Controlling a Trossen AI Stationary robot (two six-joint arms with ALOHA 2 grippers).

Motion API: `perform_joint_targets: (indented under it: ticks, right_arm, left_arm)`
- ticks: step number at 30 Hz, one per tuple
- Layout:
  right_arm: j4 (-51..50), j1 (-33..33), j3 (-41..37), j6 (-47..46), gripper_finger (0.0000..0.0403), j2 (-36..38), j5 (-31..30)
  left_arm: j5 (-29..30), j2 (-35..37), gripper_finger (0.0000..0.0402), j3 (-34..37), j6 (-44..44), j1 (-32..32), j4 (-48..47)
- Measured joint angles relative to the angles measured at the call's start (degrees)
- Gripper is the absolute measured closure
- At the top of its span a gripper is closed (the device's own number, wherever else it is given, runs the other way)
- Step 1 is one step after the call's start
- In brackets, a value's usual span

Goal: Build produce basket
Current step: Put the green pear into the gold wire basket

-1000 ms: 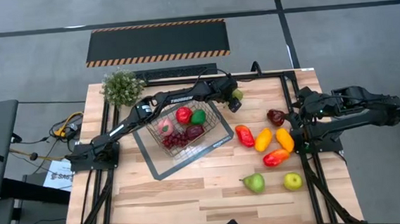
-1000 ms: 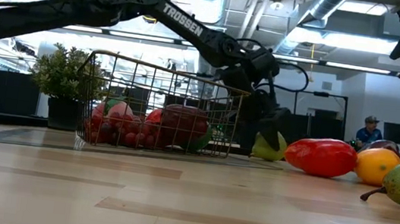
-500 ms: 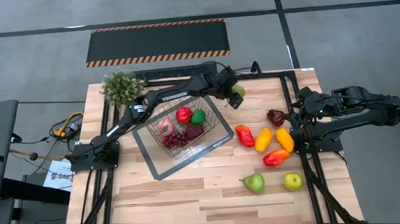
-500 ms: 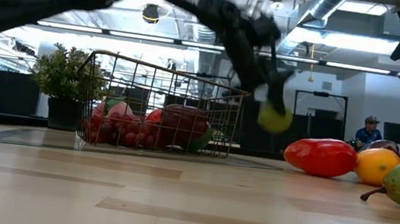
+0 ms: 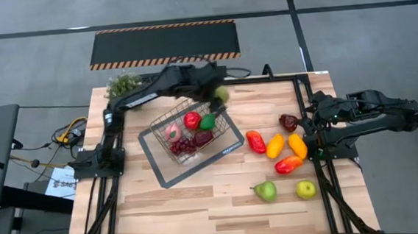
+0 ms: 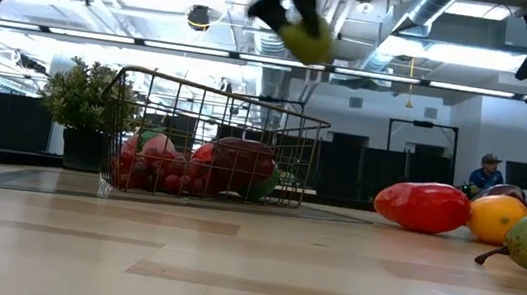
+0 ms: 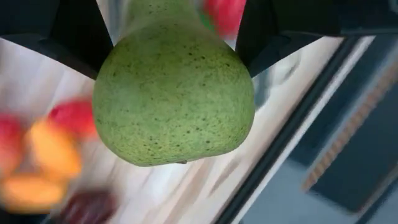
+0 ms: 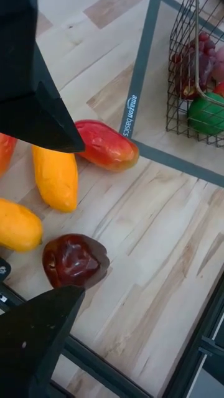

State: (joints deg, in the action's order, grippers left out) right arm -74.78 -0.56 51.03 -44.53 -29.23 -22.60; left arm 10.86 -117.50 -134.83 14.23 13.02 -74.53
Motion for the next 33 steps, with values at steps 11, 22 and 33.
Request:
perform_joint_targets:
  ticks: [11,22,33]
  right_arm:
    - [0.0,0.0,0.0,0.1,0.0017,0.0,0.0]
    - [-0.2,0.0,0.0,0.7,0.0017,0.0,0.0]
    - [0.0,0.0,0.0,1.5,0.0017,0.0,-0.1]
  left_arm:
    - [6.5,5.1,0.0131,2.2,7.7,-8.9,-15.6]
    - [13.7,15.4,0.0126,34.6,23.5,-16.0,-7.2]
    - [8.3,25.2,0.0125,63.2,19.8,-12.9,15.5]
